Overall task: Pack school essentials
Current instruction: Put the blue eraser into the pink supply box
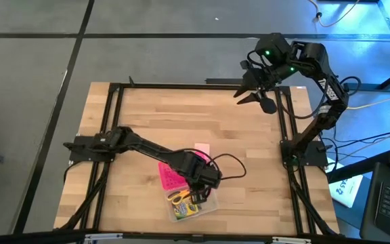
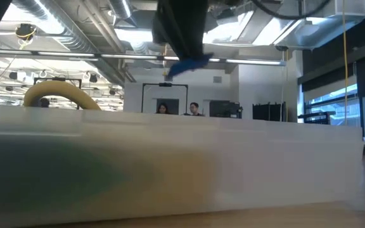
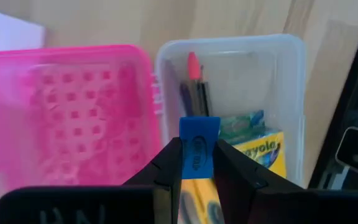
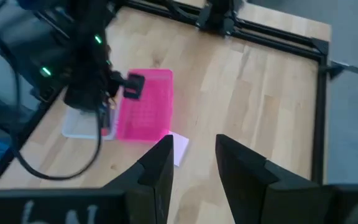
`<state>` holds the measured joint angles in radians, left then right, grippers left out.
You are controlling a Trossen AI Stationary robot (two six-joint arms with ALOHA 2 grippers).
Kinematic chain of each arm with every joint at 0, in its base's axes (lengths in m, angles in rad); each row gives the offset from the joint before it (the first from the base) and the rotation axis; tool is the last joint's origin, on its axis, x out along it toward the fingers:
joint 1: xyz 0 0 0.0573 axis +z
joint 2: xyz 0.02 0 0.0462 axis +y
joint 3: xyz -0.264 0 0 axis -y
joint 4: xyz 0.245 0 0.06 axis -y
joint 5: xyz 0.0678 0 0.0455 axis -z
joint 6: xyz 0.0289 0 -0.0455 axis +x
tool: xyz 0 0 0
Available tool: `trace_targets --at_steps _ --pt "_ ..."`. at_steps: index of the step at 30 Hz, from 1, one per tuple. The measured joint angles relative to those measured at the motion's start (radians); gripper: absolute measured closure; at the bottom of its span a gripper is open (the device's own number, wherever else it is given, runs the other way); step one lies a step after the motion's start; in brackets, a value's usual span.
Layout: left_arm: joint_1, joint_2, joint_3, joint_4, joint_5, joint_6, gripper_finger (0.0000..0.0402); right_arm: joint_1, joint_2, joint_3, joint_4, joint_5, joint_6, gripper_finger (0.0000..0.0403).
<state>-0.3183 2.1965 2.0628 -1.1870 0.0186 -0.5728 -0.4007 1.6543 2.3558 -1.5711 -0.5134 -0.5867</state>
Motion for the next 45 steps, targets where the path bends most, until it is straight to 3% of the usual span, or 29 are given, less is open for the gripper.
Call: trace_targets --at_steps 8,17,45 --pt "0.002 0.075 0.0 0.098 0.122 0.032 0.0333 0.0 0.0 0.0 0.0 -0.075 -0.046 0.028" --pt "0.01 0.091 0.0 0.123 0.126 0.113 0.0333 0.0 0.0 0.0 0.0 -0.075 -0.044 0.028" --pt "0.048 0.123 -0.081 0.199 0.152 0.045 0.0333 0.0 0.0 0.0 0.043 -0.056 -0.043 0.028"
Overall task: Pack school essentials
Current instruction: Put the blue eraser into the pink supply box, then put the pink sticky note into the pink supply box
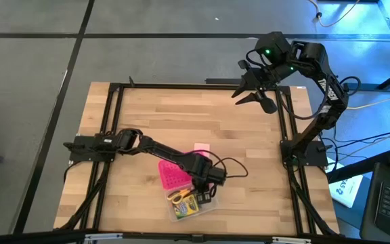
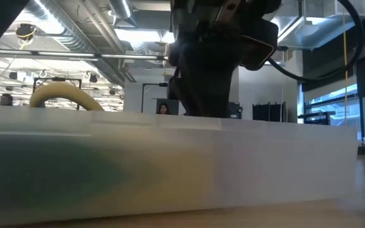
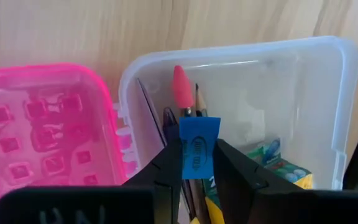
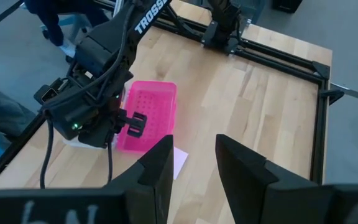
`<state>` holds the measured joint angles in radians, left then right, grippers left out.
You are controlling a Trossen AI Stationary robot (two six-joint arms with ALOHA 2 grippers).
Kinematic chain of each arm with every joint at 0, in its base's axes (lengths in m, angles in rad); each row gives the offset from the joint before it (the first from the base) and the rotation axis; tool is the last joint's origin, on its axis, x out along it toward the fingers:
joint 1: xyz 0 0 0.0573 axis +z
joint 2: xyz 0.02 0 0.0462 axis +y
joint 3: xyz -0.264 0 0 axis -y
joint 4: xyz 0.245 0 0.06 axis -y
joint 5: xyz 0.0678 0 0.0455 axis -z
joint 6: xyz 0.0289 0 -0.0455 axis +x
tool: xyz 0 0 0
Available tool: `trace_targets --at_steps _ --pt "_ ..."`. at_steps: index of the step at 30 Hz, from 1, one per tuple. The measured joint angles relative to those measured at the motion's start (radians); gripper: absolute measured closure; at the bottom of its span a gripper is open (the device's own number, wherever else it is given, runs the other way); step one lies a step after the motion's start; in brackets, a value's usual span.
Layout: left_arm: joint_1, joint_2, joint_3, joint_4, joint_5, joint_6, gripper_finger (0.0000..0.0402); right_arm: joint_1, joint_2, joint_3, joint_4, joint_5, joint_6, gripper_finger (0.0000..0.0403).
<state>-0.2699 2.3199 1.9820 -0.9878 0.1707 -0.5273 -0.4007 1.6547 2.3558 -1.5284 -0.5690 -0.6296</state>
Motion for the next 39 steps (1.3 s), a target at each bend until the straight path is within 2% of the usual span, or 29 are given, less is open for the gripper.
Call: trace_targets --at_steps 11,27,35,39 --pt "0.0 0.0 0.0 0.003 0.004 0.013 0.033 0.0 0.0 0.0 0.0 0.0 0.0 0.028" --pt "0.003 -0.01 0.0 -0.014 -0.044 0.004 0.0257 0.0 0.0 0.0 0.001 0.001 0.0 0.028" --pt "0.027 -0.09 0.0 -0.124 -0.113 -0.062 0.0257 0.0 0.0 0.0 0.003 0.001 0.0 0.028" --pt "0.037 -0.121 0.002 -0.272 -0.151 -0.1 0.0257 0.0 0.0 0.0 0.008 0.001 0.0 0.028"
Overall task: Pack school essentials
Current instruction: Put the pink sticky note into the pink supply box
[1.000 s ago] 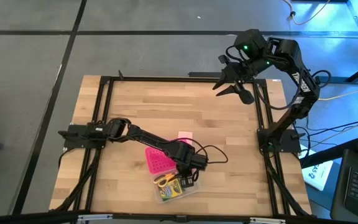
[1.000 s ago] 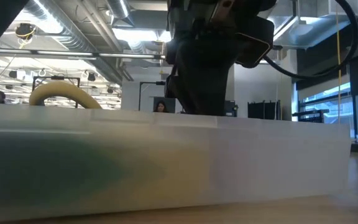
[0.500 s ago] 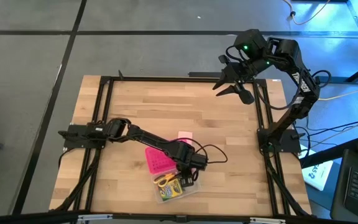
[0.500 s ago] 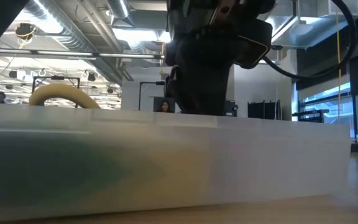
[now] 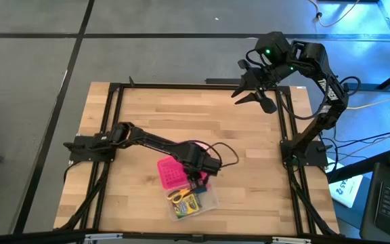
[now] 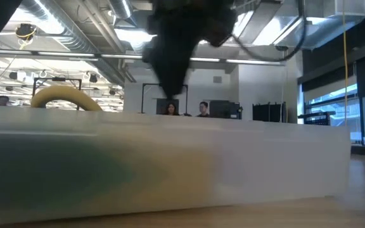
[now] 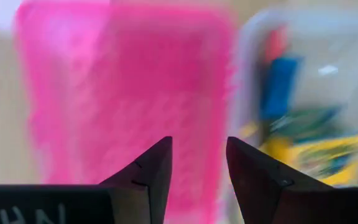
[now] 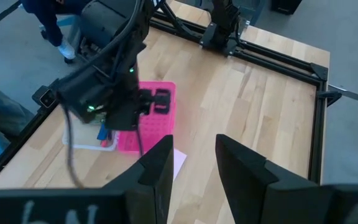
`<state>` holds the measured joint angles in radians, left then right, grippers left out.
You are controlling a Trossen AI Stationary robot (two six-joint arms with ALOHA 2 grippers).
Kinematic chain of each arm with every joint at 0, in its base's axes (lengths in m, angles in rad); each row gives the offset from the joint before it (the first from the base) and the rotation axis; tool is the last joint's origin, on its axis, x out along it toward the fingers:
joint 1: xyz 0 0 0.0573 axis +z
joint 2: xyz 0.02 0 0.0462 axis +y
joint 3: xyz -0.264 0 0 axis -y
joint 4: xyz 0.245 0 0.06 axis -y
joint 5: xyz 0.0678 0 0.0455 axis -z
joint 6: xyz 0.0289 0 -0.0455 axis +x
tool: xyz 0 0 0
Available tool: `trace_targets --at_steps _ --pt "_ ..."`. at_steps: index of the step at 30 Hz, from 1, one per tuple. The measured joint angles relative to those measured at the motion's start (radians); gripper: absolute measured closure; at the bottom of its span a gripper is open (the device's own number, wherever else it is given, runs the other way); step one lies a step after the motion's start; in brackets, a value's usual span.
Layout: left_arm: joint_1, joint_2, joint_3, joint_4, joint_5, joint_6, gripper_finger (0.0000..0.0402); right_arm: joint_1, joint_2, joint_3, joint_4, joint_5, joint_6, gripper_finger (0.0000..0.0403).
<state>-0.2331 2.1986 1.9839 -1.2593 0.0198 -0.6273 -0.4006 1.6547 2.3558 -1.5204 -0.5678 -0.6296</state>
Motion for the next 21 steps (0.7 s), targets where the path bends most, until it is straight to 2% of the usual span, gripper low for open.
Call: trace_targets --at_steps 4,14,21 --pt "0.003 0.001 -0.012 -0.174 -0.009 -0.016 0.0259 0.0 0.0 0.0 0.001 0.0 0.0 0.028" --pt "-0.008 0.004 -0.198 -0.185 -0.015 -0.038 0.0296 0.0 0.0 0.0 0.002 0.0 0.0 0.028" --pt "0.009 0.003 -0.266 -0.183 -0.064 -0.047 0.0304 0.0 0.0 0.0 0.005 0.0 0.0 0.028"
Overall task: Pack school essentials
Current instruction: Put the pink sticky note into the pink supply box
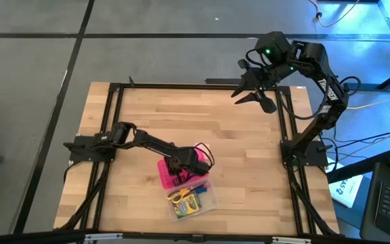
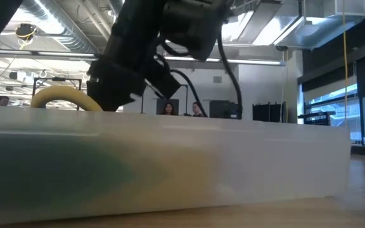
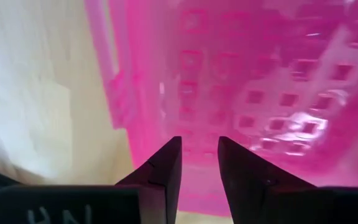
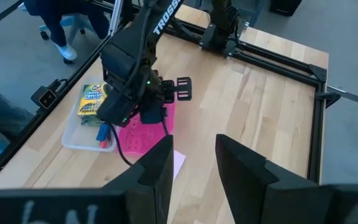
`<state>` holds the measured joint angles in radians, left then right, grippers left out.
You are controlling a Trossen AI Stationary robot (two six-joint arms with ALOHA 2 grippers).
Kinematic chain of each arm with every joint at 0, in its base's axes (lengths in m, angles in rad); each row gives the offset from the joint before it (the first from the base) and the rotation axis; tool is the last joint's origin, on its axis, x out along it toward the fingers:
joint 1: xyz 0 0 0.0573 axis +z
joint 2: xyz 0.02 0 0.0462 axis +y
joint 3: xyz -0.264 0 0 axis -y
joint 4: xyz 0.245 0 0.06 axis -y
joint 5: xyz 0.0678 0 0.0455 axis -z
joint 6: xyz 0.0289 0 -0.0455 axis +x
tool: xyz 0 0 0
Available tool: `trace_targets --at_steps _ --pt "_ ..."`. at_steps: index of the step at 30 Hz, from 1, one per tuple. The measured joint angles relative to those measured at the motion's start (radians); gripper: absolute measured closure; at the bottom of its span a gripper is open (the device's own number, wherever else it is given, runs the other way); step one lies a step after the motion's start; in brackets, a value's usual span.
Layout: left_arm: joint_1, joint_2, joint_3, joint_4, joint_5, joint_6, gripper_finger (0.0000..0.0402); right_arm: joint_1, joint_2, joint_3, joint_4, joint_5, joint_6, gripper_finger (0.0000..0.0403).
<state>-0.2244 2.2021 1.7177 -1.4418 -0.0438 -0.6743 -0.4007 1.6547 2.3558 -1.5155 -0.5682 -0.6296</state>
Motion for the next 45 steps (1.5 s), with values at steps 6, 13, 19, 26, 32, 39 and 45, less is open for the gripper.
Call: trace_targets --at_steps 6,13,19,26,32,39,45 --pt "0.022 0.0 -0.018 0.002 -0.065 0.003 0.0306 0.0 0.0 0.0 0.0 0.0 0.0 0.028" --pt "0.067 0.0 -0.05 0.008 -0.098 0.022 0.0305 0.0 0.0 0.0 0.0 0.0 0.0 0.028" --pt "0.105 0.0 -0.08 0.013 -0.156 0.03 0.0304 0.0 0.0 0.0 0.0 0.0 0.0 0.028" --pt "0.168 0.0 -0.081 0.012 -0.231 0.081 0.0304 0.0 0.0 0.0 0.0 0.0 0.0 0.028" --pt "0.239 0.0 -0.081 0.012 -0.32 0.124 0.0304 0.0 0.0 0.0 0.0 0.0 0.0 0.028" --pt "0.333 0.0 -0.081 0.014 -0.352 0.162 0.0304 0.0 0.0 0.0 0.0 0.0 0.0 0.028" --pt "0.395 0.0 -0.081 0.014 -0.405 0.164 0.0304 0.0 0.0 0.0 0.0 0.0 0.0 0.028"
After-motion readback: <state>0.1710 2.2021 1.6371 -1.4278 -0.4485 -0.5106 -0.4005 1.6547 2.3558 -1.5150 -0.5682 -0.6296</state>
